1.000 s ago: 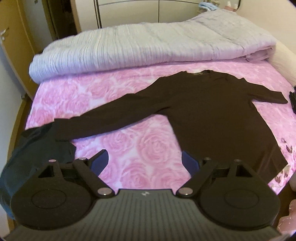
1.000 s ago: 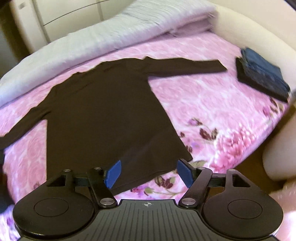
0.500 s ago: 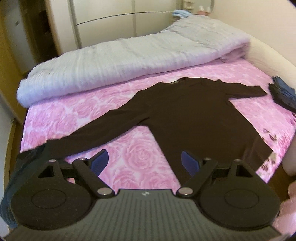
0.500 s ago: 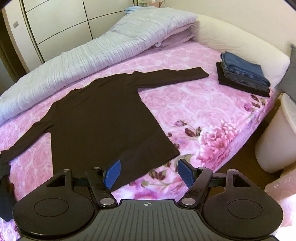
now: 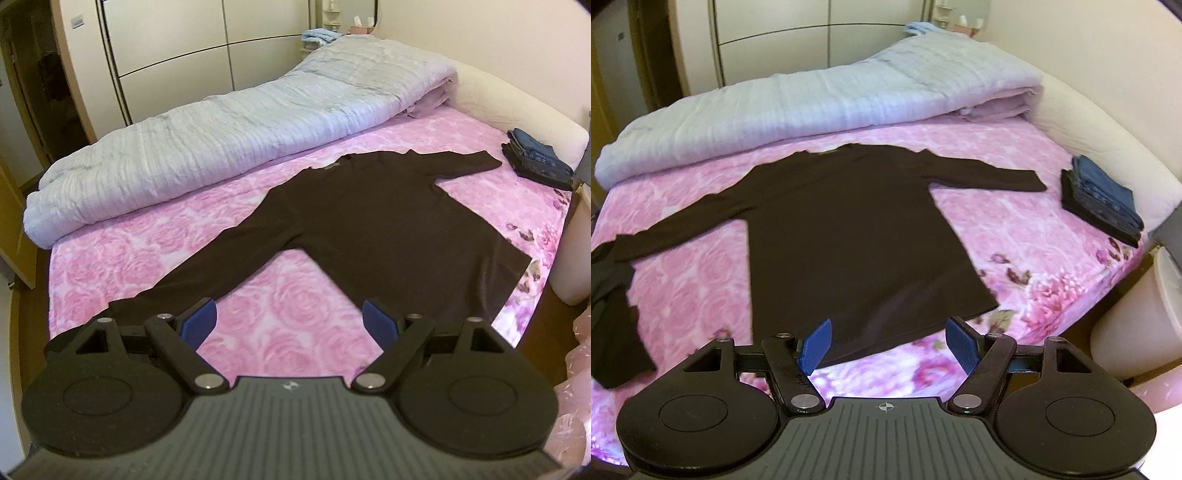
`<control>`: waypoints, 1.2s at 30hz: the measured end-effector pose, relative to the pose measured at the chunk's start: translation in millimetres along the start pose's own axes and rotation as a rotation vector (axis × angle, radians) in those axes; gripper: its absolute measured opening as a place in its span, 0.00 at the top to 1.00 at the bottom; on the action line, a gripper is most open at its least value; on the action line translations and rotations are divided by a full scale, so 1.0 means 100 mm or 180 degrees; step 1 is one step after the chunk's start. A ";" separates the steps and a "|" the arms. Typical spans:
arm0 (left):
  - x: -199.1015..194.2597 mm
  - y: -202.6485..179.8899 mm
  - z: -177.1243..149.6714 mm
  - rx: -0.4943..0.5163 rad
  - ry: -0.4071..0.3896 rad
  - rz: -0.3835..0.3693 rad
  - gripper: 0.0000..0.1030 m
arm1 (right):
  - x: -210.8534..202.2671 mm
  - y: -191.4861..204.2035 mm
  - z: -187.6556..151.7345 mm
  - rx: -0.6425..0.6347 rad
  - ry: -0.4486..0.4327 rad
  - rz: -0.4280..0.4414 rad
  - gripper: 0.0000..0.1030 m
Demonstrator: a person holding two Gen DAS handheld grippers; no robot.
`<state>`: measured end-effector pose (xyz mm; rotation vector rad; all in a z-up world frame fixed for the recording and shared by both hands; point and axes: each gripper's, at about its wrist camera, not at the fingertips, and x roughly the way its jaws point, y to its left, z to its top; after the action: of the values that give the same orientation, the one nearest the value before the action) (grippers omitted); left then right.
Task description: Fold clothes
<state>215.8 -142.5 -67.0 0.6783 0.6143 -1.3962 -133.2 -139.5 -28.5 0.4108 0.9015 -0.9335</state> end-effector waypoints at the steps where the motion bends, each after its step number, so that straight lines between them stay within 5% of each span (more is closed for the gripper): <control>1: 0.00 0.07 -0.03 -0.0013 0.0011 0.0007 0.19 | 0.01 0.07 -0.01 -0.0009 0.0016 0.0001 0.30; 15: -0.06 0.60 -0.29 -0.0129 0.0049 0.0092 0.19 | 0.20 0.56 -0.04 -0.0085 0.0186 0.0037 0.30; 29: 0.09 0.60 -0.36 -0.0132 0.0167 -0.0037 0.19 | 0.21 0.67 -0.07 -0.0103 0.0308 -0.0025 0.30; 36: 0.30 0.70 -0.41 -0.0395 0.0276 0.0162 0.19 | 0.34 0.66 0.06 -0.0332 0.0271 0.0092 0.30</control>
<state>288.0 -128.2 -112.0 0.6534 0.7411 -1.2756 -65.8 -123.9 -56.3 0.3752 1.0149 -0.8437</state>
